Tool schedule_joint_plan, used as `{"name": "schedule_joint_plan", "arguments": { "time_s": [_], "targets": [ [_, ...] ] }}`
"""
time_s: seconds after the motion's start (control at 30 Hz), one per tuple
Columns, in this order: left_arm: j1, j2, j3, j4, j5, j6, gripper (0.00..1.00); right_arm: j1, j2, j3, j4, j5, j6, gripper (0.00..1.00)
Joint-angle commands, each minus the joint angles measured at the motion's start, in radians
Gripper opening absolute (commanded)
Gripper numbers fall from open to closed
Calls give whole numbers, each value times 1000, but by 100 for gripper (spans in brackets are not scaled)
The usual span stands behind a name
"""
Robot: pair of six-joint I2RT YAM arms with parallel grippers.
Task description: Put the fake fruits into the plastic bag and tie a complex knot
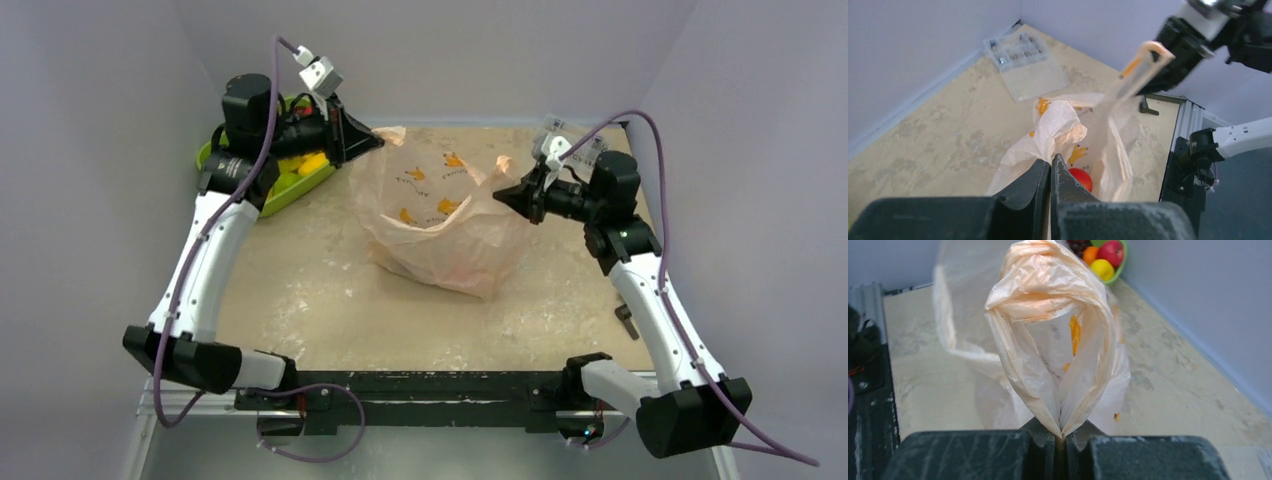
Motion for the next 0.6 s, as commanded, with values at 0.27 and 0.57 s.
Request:
{"name": "schedule_joint_plan", "arguments": {
  "time_s": [0.27,0.57],
  "targets": [
    [-135,-386,-494,-593,6,1039,0,-70,285,49,-228,149,297,0],
    [-270,-359,-885,-440,-285,1238,0,-69,590,44,-234,310,299,0]
  ]
}}
